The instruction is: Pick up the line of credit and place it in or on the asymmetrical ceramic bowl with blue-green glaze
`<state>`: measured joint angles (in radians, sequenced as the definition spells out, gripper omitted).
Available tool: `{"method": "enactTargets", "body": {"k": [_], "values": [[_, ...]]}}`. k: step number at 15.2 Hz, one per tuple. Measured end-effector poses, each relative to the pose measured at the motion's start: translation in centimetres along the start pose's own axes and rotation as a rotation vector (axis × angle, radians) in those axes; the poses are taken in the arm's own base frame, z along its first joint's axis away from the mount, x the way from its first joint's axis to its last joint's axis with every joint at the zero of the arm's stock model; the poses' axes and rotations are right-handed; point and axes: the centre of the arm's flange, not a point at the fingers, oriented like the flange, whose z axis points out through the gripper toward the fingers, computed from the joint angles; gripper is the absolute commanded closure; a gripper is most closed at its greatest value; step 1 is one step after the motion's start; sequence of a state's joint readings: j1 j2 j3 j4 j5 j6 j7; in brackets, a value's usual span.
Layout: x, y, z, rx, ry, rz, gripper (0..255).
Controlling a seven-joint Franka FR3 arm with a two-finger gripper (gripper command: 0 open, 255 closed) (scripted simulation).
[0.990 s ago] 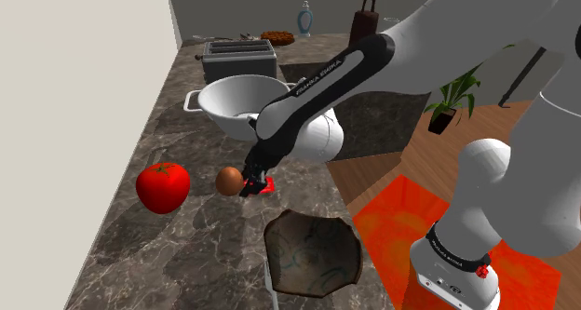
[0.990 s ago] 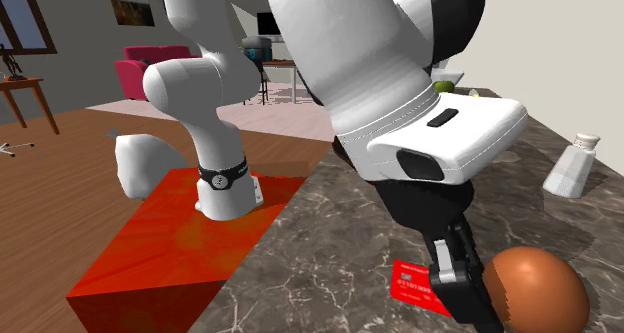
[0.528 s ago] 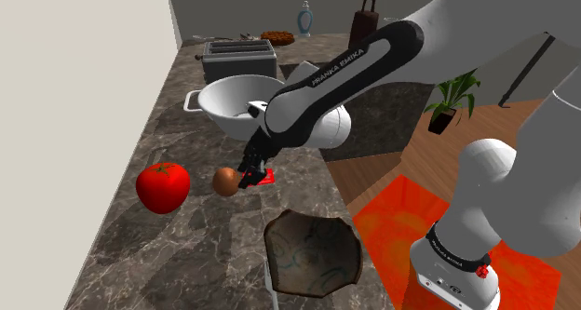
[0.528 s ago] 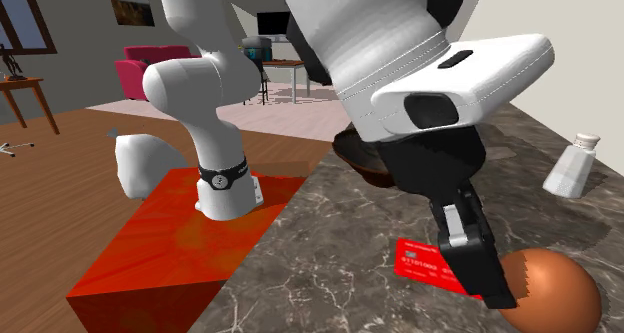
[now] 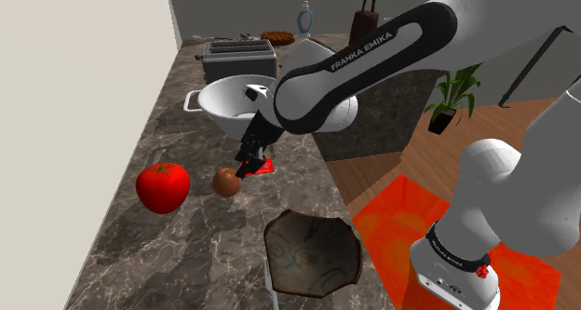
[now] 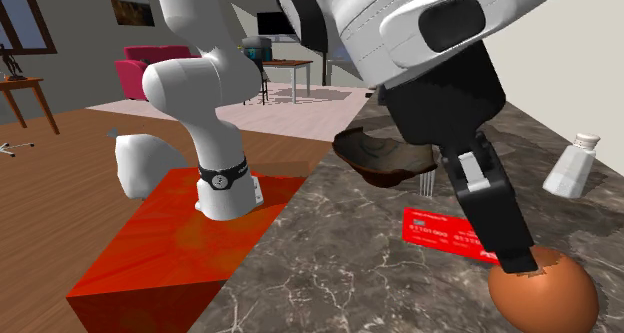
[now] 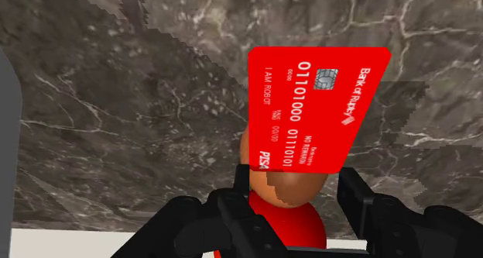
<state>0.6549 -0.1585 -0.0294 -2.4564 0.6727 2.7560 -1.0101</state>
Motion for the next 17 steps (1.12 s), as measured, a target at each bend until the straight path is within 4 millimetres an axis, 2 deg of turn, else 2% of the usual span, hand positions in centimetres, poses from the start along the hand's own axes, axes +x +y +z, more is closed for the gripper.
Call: {"method": "enactTargets", "body": {"k": [11,13,17], "values": [[3.0,0.1,-4.6,0.0,0.0,0.0,255],[2.9,-1.5,-5.2,0.0,0.0,-0.001,255],[1.4,-6.0,-6.5,0.001,0.0,-0.001,255]]}}
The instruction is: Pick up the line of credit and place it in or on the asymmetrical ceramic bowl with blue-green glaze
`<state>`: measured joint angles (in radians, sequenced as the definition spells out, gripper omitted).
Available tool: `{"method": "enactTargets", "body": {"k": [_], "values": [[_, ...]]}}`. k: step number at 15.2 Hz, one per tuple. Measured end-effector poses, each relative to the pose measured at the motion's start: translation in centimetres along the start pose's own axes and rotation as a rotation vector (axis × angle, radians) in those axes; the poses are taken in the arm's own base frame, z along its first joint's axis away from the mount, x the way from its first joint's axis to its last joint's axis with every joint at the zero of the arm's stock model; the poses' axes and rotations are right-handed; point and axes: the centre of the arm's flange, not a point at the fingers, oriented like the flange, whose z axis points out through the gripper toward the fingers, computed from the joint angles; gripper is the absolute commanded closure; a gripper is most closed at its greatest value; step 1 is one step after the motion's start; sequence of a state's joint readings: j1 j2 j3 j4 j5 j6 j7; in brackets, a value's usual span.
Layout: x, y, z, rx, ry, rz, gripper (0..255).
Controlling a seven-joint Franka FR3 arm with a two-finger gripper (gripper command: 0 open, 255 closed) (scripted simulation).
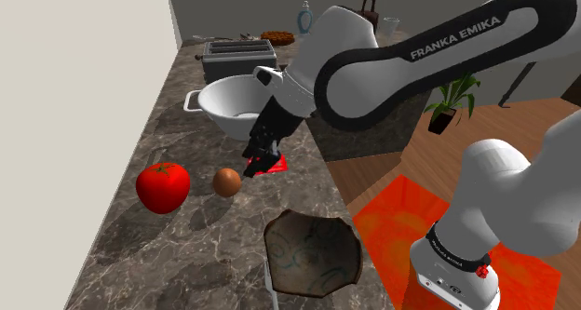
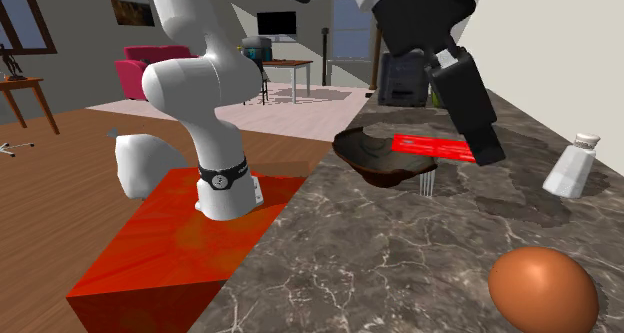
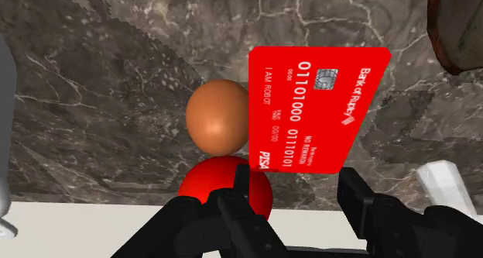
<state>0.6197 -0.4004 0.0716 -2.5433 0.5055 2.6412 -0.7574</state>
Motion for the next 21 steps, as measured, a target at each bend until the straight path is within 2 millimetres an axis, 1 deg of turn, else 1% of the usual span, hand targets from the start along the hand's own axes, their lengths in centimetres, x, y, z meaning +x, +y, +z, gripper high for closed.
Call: {"method": "enactTargets", "body": {"k": [2,3,4,6,7,9,12,14,18,21], "values": [[-0.8,-2.4,-0.6,0.0,0.0,0.0,255],[-0.8,-3.8,-1.2,0.0,-0.001,-0.002,255],[-1.1,-4.9,-1.2,0.0,0.0,-0.001,255],[-2.1,-7.6,-1.9,0.0,-0.001,-0.001,255],[-2.5,-8.5,-2.7,0.0,-0.001,-0.001,255],[-3.5,-11.1,-3.1,-0.001,0.0,-0.001,255],[-4.4,-15.1,-4.1,-0.001,0.0,-0.001,255],[-5.0,-16.4,-4.0,-0.001,-0.001,0.0,255],[-6.2,-16.7,-2.7,-0.001,-0.001,0.001,255],[-7.1,-16.6,-1.2,-0.001,-0.001,0.001,255]]}}
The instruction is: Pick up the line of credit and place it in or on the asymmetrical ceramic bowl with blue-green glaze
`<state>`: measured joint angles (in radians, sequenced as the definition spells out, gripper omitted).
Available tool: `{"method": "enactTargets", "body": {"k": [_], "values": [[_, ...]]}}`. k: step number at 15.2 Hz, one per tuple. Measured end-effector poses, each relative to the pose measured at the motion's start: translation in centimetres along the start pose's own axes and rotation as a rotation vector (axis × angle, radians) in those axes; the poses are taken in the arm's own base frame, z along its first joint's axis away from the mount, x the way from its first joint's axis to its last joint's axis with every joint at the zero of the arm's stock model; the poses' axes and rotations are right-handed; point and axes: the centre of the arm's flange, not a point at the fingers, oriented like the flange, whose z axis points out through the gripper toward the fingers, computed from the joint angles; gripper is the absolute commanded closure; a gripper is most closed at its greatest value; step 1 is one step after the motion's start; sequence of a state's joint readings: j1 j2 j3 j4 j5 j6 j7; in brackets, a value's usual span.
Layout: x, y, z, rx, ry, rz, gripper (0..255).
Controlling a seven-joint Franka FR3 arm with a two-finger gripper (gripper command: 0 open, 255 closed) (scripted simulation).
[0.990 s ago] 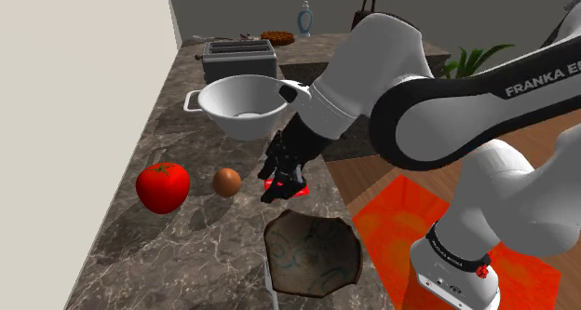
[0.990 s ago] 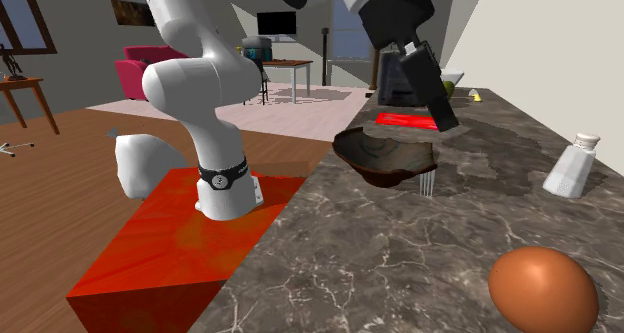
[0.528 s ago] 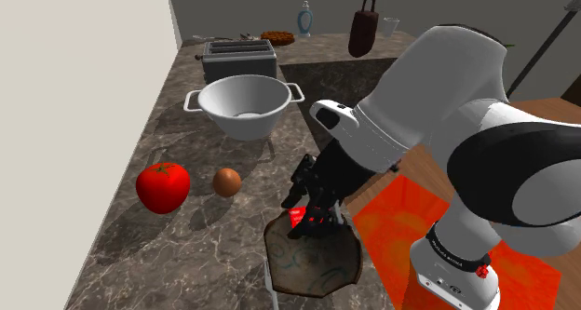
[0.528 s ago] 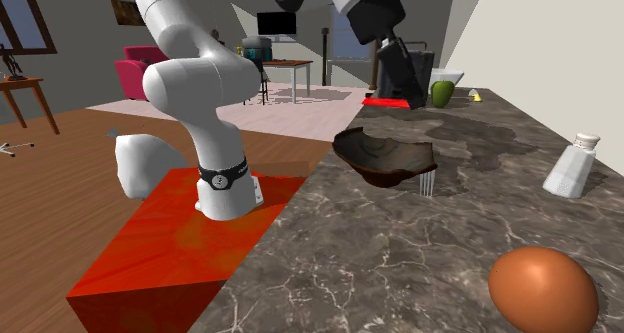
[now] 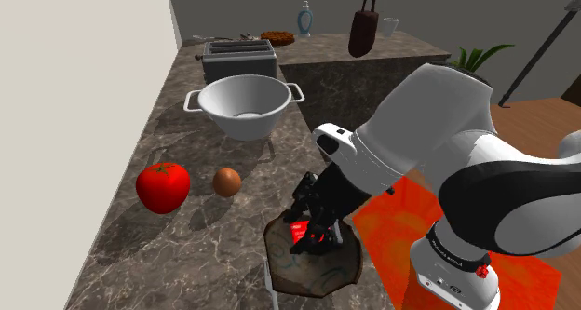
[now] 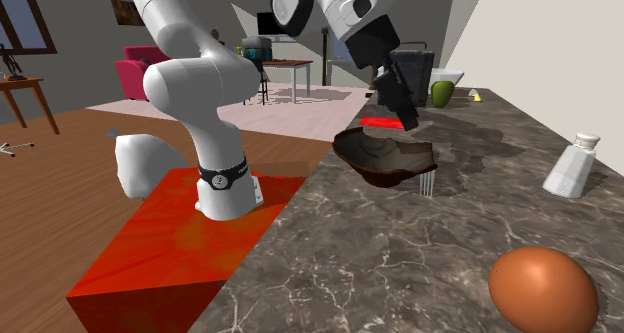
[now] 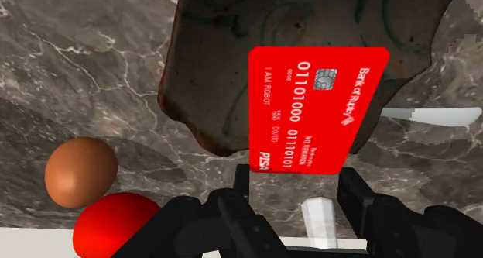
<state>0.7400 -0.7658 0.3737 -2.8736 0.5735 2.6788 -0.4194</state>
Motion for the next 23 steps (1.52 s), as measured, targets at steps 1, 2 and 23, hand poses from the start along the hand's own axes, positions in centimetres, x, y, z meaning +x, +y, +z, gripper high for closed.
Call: {"method": "enactTargets", "body": {"k": [1,2,23], "values": [[-0.3,0.0,0.4,0.0,0.0,0.0,255],[-0.5,-0.1,0.8,0.0,0.0,0.0,255],[-2.4,-0.1,2.0,-0.001,0.003,0.0,0]]}}
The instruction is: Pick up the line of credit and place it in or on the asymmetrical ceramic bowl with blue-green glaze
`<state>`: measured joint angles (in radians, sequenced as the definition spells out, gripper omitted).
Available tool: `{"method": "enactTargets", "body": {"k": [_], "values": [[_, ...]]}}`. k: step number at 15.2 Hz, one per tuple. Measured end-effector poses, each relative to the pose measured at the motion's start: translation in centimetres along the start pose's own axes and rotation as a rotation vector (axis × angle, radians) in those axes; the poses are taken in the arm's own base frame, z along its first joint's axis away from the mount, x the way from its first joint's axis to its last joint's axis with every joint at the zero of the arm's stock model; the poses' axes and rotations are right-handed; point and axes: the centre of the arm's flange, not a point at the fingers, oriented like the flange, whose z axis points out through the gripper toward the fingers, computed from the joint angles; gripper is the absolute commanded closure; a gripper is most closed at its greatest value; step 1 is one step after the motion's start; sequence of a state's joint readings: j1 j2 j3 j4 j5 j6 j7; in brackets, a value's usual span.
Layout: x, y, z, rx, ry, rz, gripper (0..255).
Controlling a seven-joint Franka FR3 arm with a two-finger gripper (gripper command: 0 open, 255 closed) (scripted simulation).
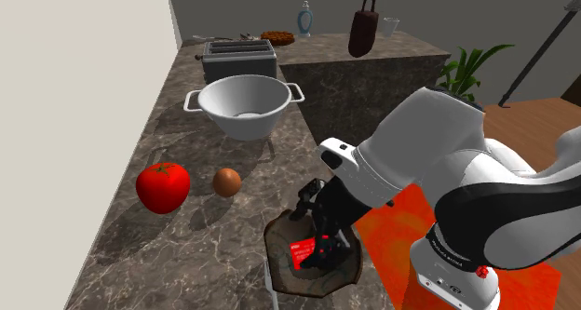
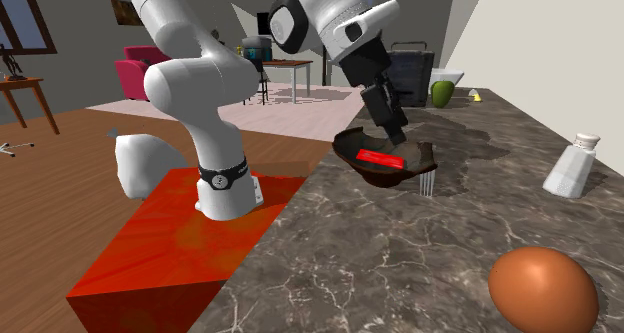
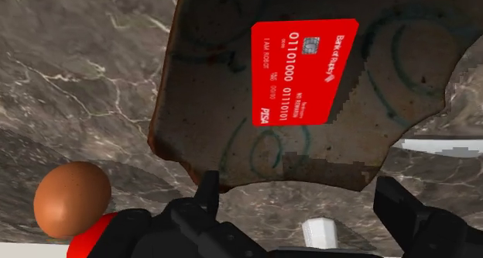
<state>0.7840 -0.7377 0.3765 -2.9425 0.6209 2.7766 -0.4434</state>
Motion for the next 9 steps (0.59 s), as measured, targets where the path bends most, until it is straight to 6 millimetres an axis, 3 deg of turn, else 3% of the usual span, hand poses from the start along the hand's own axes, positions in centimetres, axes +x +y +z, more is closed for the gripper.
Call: {"method": "enactTargets", "body": {"k": [3,9], "values": [[0.0,0.0,-2.8,0.001,0.0,0.0,0],[0.0,0.0,-3.4,0.001,-0.002,0.0,0]]}}
